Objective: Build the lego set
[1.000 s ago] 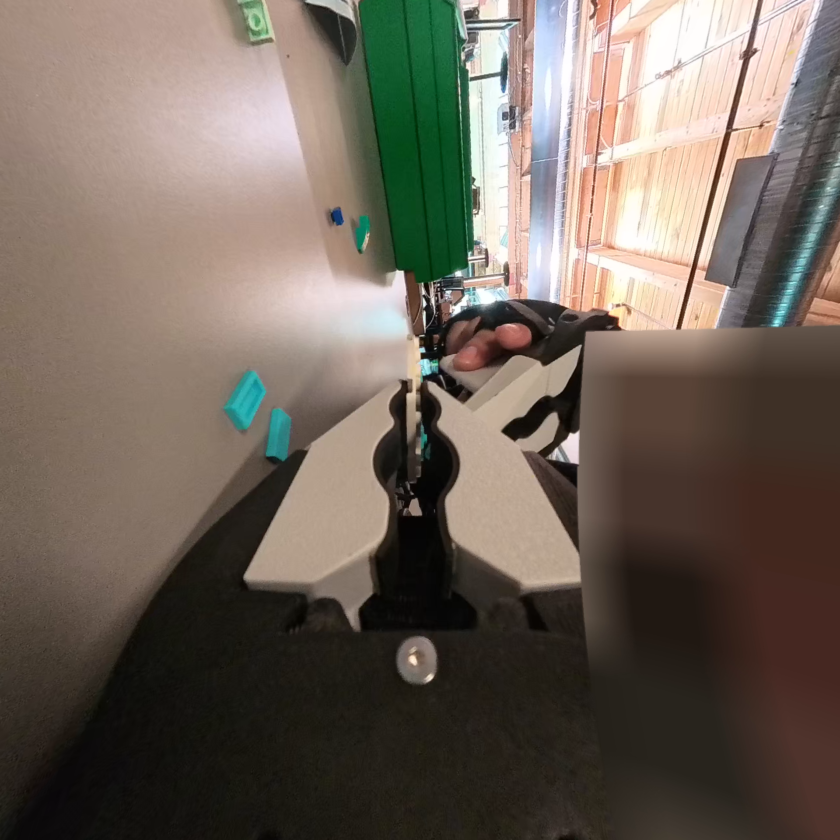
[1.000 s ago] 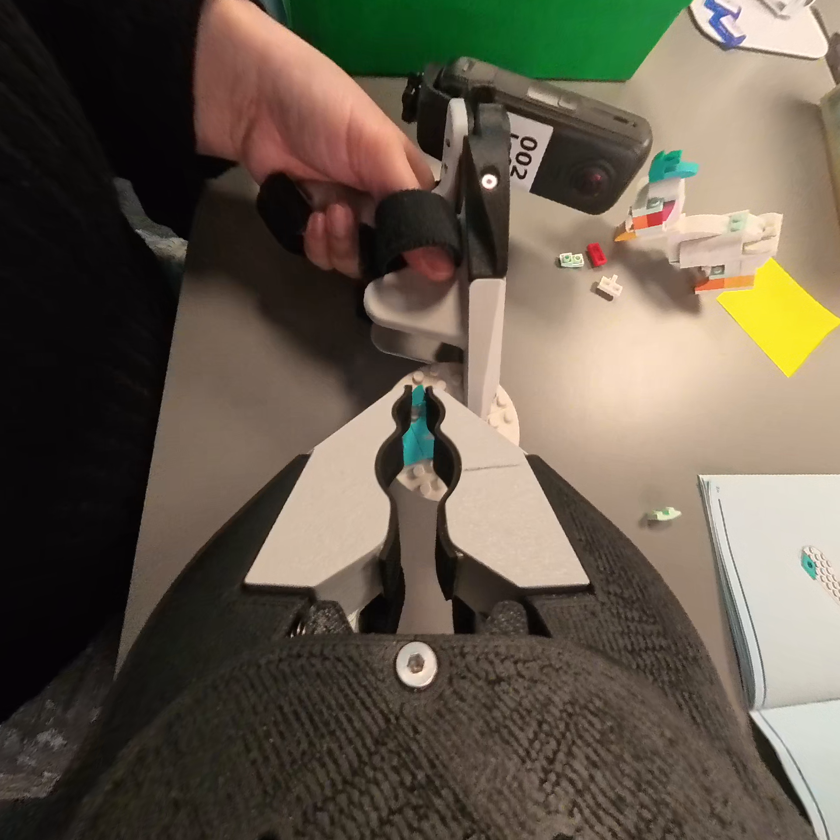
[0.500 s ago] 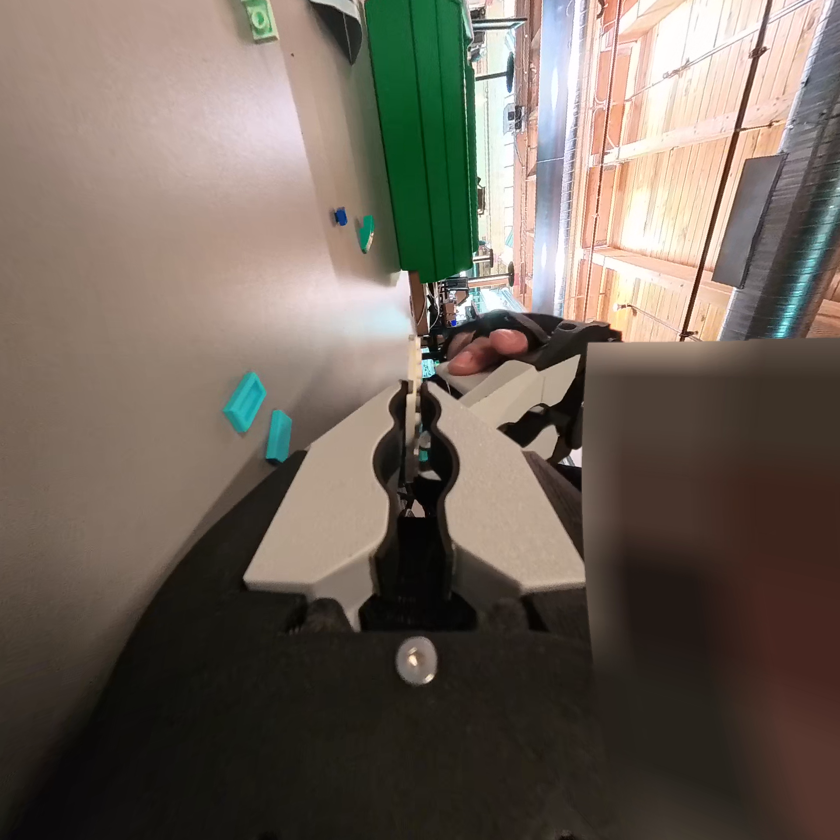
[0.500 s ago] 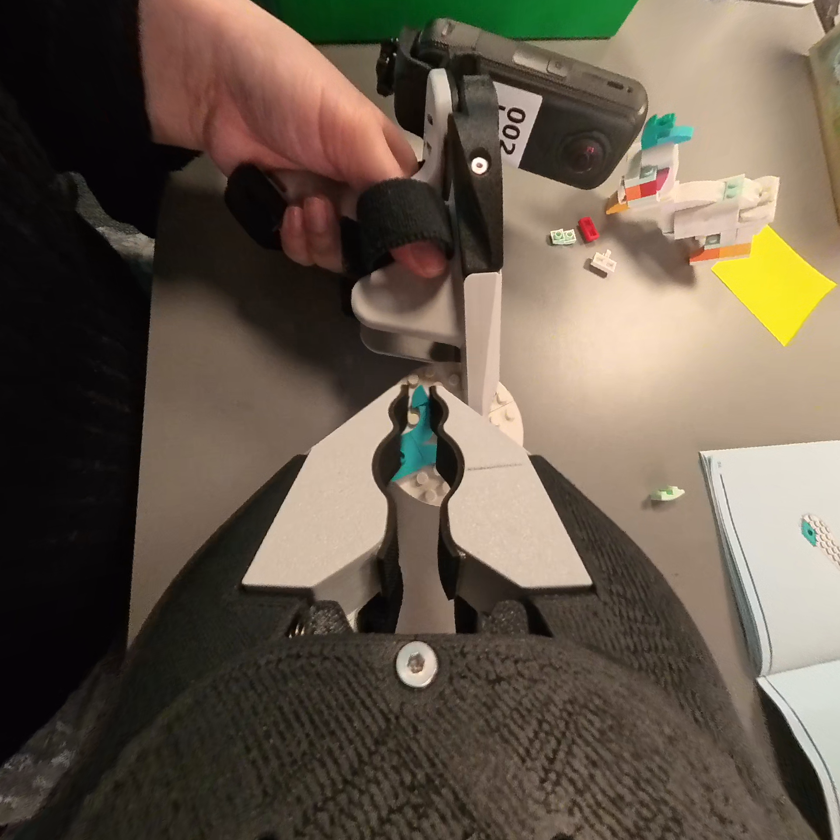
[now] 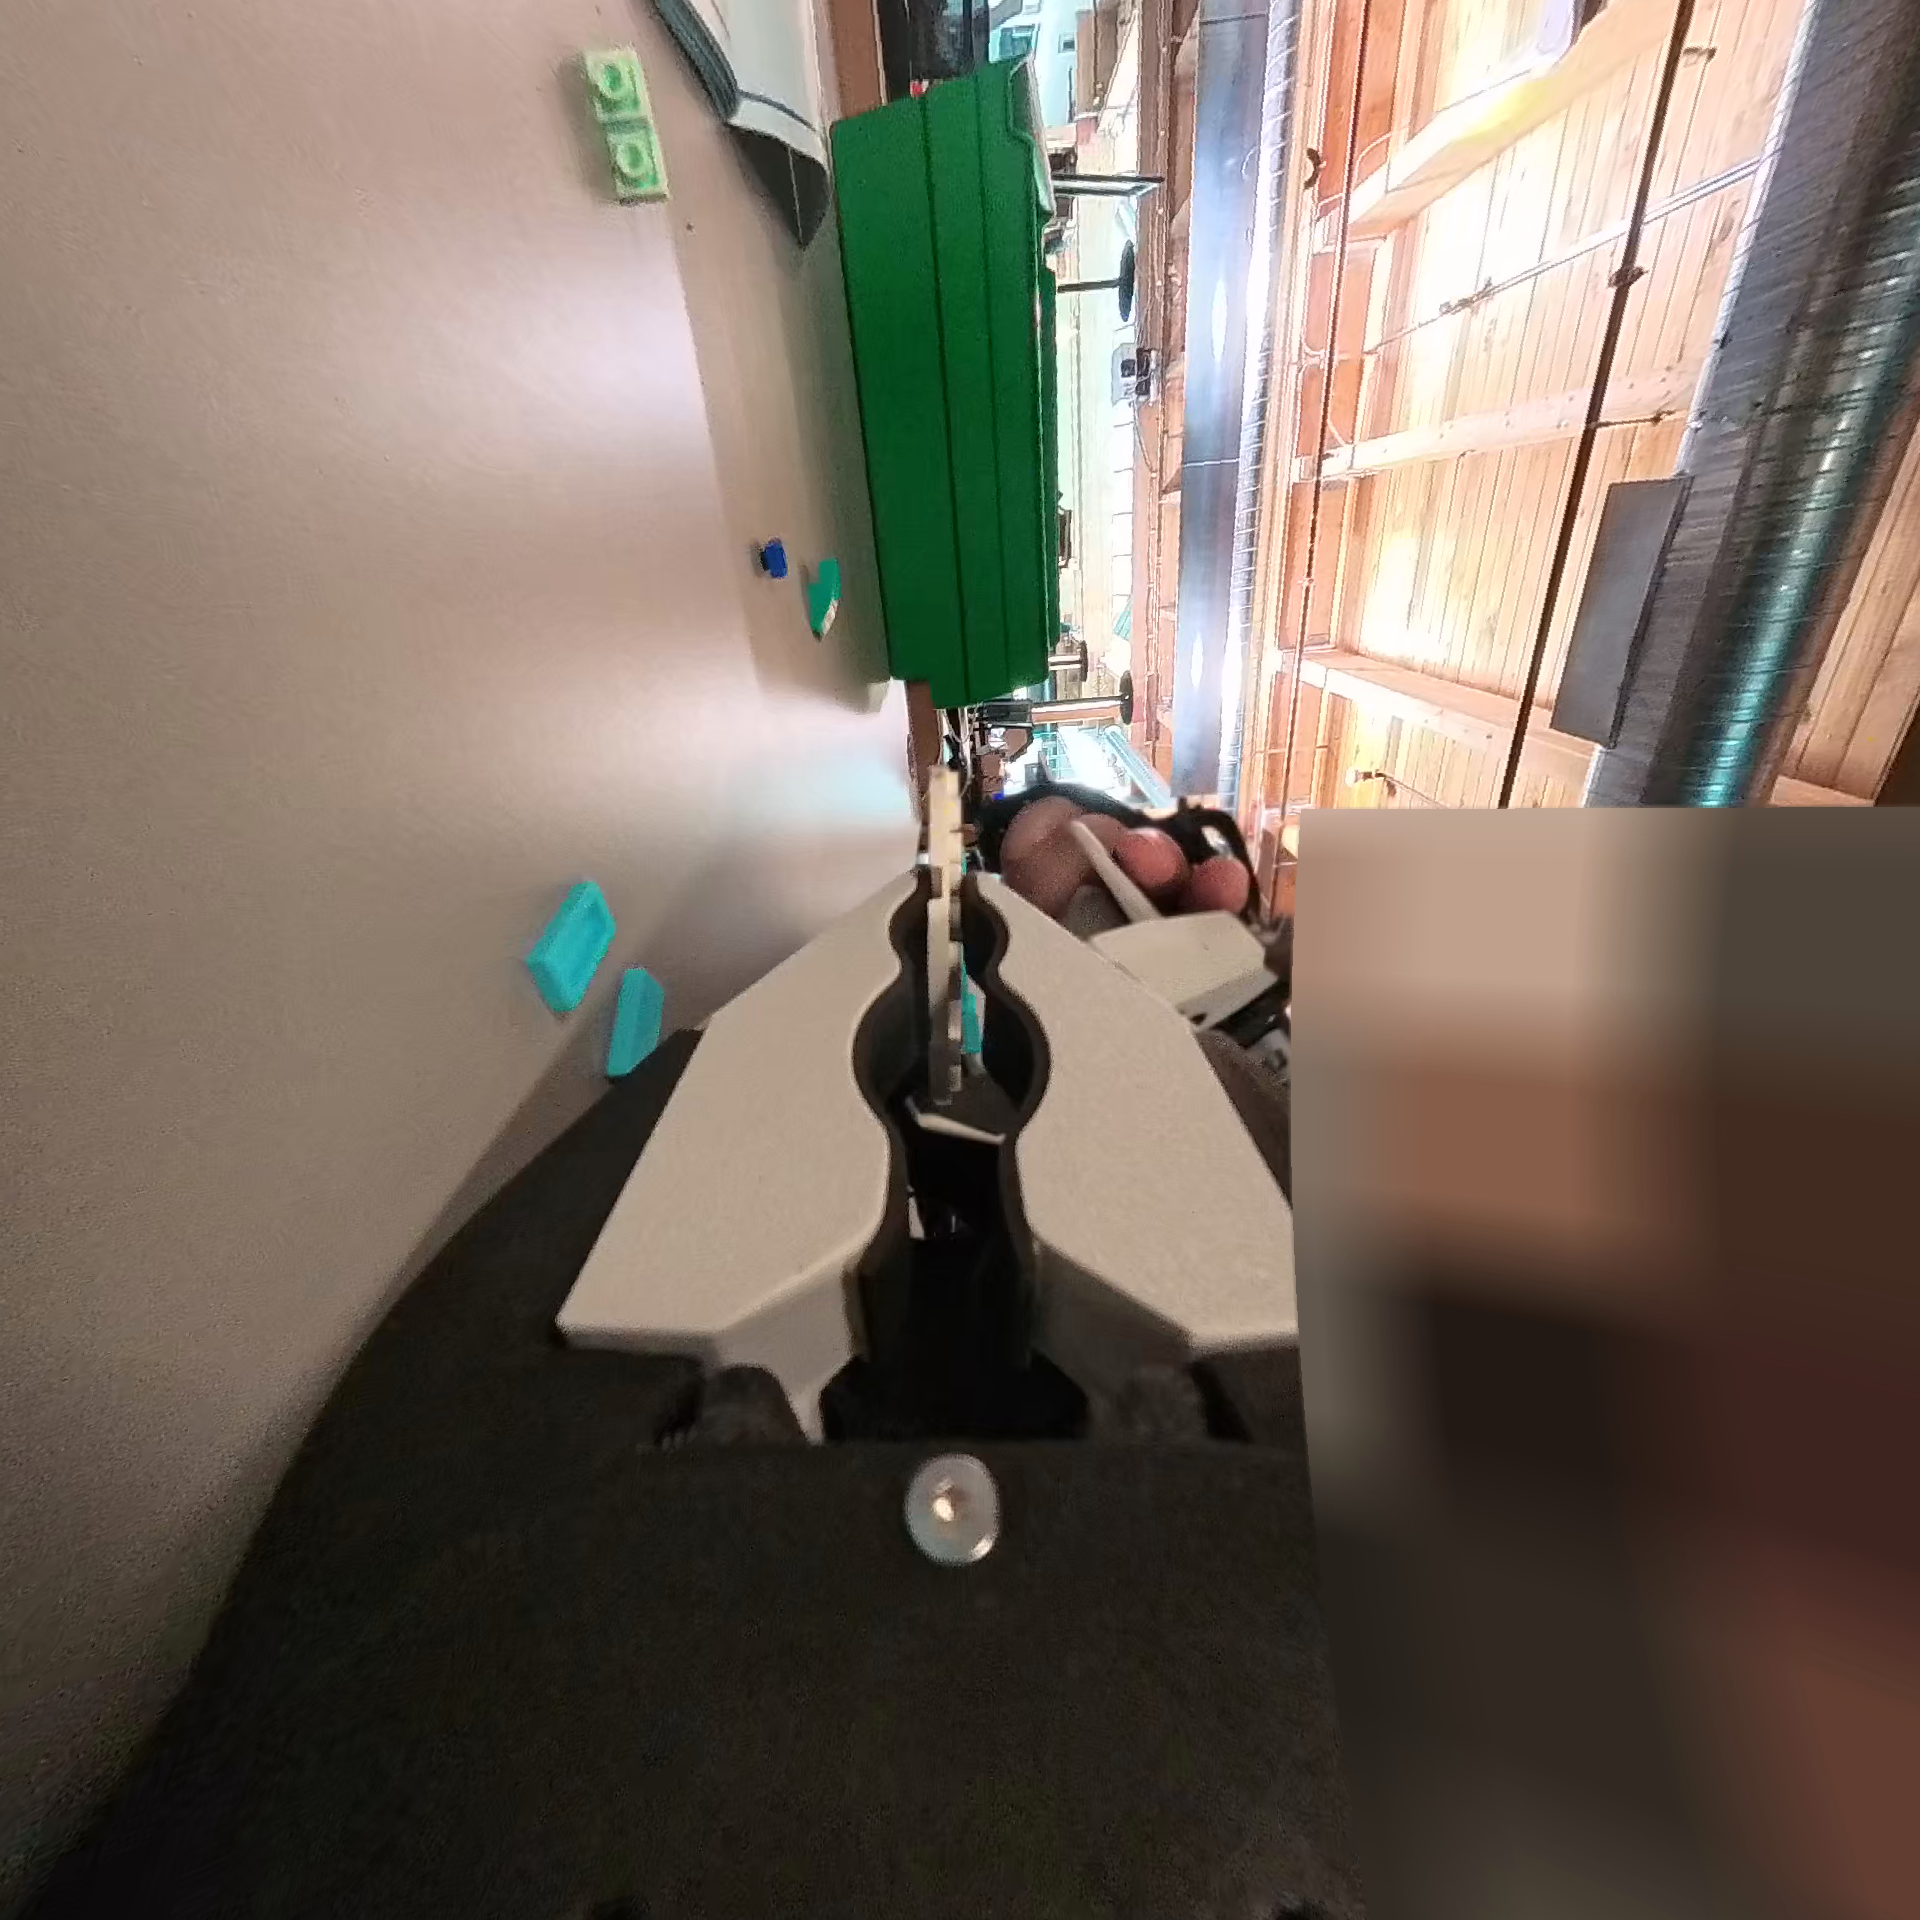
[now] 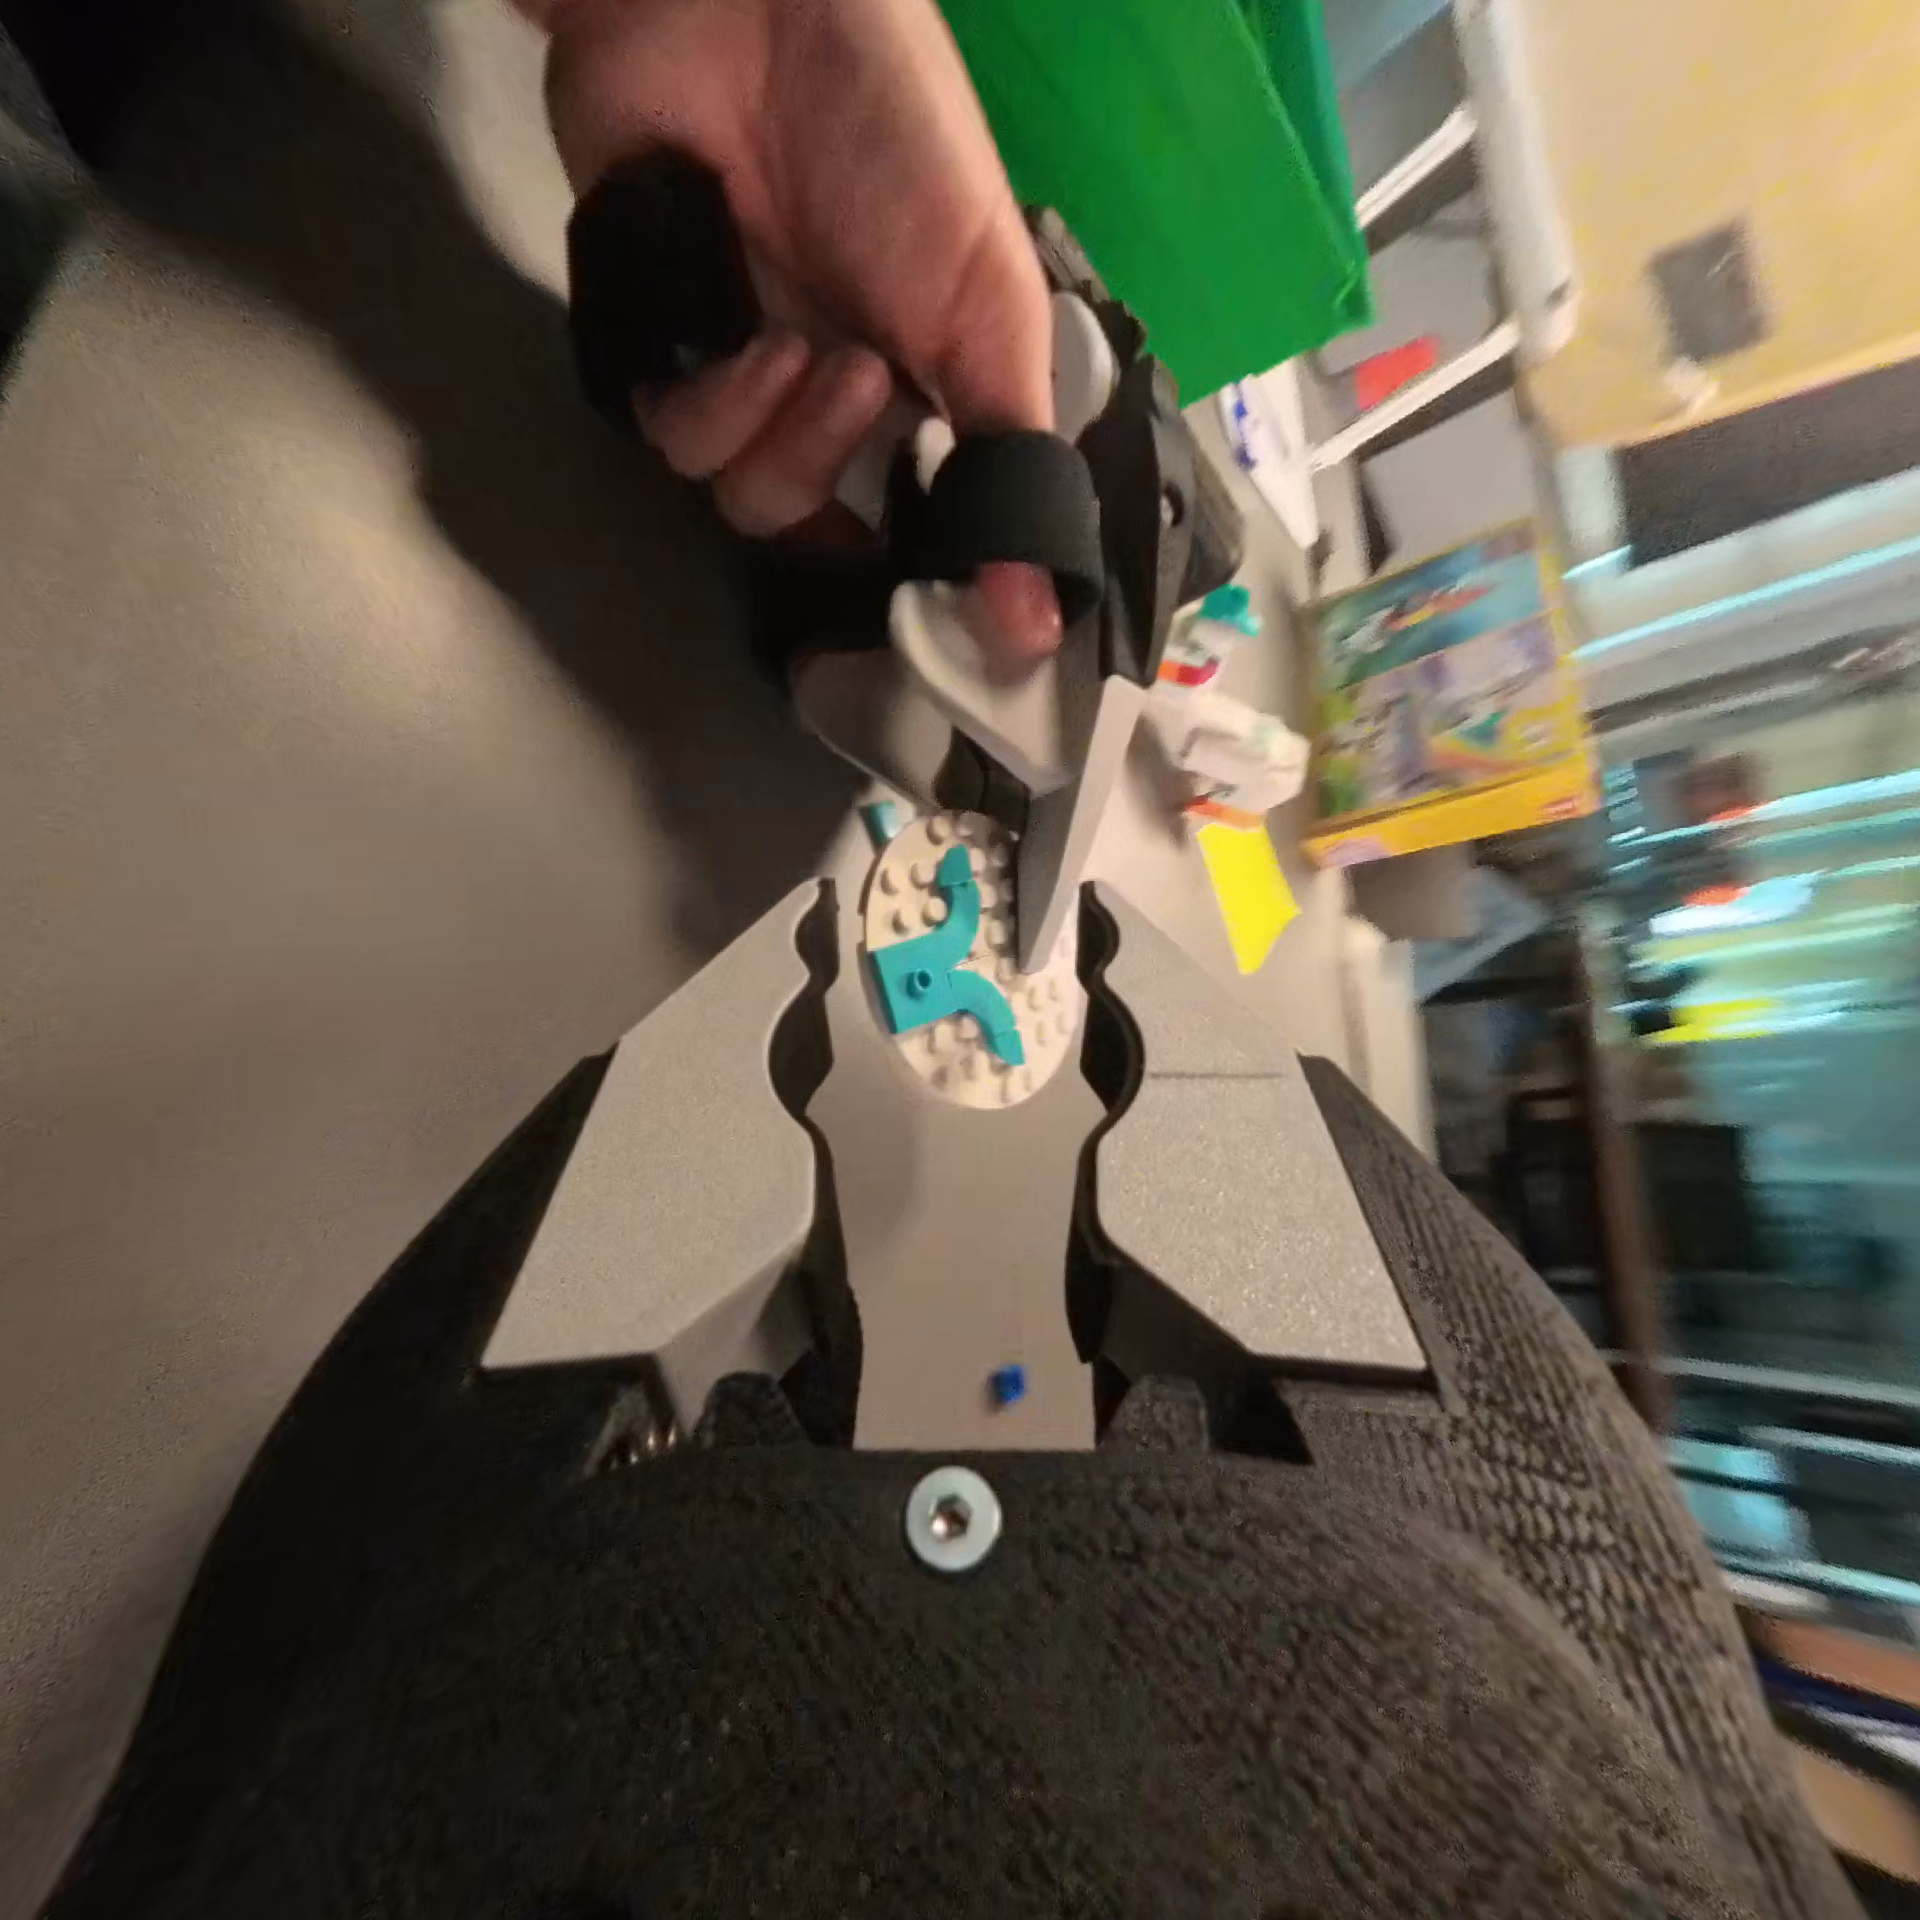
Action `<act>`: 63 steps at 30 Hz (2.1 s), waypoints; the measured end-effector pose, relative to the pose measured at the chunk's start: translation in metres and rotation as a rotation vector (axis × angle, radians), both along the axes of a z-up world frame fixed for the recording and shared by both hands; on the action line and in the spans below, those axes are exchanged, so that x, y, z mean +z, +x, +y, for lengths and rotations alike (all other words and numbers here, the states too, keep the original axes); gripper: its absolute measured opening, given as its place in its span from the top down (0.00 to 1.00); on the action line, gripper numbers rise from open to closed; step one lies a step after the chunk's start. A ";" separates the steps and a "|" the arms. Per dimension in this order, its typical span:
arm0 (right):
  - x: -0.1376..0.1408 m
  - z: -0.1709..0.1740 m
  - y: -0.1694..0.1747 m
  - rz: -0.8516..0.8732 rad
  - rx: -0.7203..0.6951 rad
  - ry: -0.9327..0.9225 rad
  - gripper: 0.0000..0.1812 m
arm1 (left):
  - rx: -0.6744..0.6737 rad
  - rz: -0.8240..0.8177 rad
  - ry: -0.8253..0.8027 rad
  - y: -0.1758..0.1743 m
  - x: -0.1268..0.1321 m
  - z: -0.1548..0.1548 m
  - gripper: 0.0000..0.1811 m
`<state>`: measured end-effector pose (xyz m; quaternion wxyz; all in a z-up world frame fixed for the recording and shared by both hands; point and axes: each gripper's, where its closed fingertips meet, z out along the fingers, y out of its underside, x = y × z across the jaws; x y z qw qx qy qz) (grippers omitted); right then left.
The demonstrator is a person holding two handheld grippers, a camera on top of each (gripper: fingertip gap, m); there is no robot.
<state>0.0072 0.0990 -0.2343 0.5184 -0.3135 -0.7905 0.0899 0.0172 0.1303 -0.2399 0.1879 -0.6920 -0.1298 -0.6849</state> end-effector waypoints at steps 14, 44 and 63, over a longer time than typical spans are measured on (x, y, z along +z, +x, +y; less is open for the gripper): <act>-0.008 0.003 -0.007 -0.002 0.096 0.337 0.88 | 0.013 -0.070 -0.009 -0.001 0.006 0.005 0.98; -0.014 0.004 -0.008 -0.047 0.103 0.415 0.91 | -0.003 -0.032 -0.004 0.001 0.003 0.003 0.98; -0.007 0.012 -0.009 0.018 0.032 0.356 0.82 | 0.012 -0.068 0.000 -0.003 0.007 0.005 0.98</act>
